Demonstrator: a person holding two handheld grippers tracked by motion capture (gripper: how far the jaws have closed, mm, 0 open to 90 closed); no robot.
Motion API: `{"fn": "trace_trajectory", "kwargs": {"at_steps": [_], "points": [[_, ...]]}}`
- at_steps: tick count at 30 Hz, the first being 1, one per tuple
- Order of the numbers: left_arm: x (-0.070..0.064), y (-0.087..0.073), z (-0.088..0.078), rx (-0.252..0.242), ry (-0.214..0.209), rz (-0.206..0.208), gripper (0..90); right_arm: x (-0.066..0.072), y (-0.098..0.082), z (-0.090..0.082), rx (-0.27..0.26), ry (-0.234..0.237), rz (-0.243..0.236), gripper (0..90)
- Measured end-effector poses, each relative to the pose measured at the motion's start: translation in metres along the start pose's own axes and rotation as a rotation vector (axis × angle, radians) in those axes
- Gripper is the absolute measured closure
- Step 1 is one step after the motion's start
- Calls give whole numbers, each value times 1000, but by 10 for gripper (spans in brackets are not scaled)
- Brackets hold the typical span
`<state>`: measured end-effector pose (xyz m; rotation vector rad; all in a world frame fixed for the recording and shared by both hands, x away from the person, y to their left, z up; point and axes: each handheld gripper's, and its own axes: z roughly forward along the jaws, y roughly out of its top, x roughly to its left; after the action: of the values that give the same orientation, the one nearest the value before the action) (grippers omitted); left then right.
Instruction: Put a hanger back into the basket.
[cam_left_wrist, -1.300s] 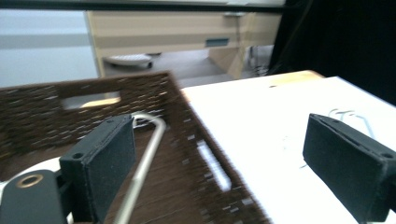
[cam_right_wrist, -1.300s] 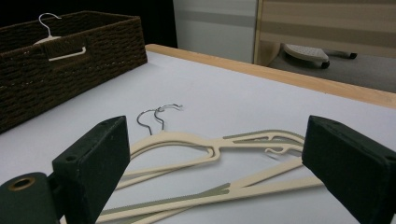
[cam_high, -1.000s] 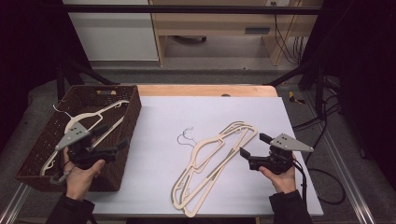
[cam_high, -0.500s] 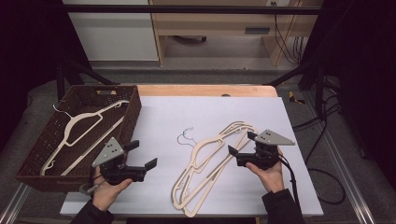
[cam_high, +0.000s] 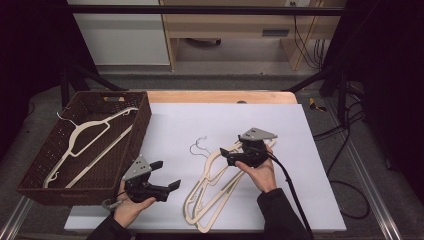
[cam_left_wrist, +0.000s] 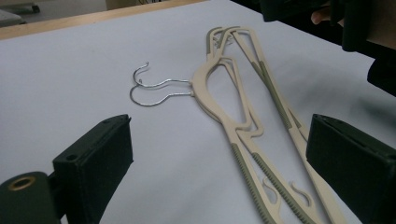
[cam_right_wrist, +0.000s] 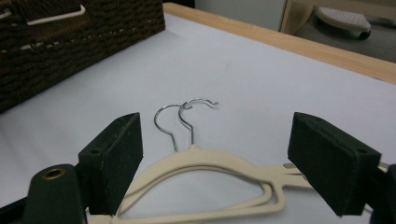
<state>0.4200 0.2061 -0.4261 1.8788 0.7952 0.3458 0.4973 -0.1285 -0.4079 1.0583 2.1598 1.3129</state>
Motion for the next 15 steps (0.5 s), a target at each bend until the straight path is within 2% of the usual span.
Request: {"fn": "trace_trajectory", "kwargs": {"at_steps": [3, 4, 5, 9, 15], "points": [[2, -3, 2, 11, -3, -6, 73, 3, 2, 20, 43, -5, -3, 242], [2, -3, 2, 11, -3, -6, 73, 3, 2, 20, 43, -5, -3, 242], [2, -3, 4, 18, -4, -3, 74, 3, 3, 33, 67, -5, -13, 272], [2, -4, 5, 22, -4, -2, 74, 7, 4, 58, 117, -6, -35, 338], [3, -5, 6, 21, -8, -2, 74, 13, 5, 85, 175, 0, -50, 431]]}}
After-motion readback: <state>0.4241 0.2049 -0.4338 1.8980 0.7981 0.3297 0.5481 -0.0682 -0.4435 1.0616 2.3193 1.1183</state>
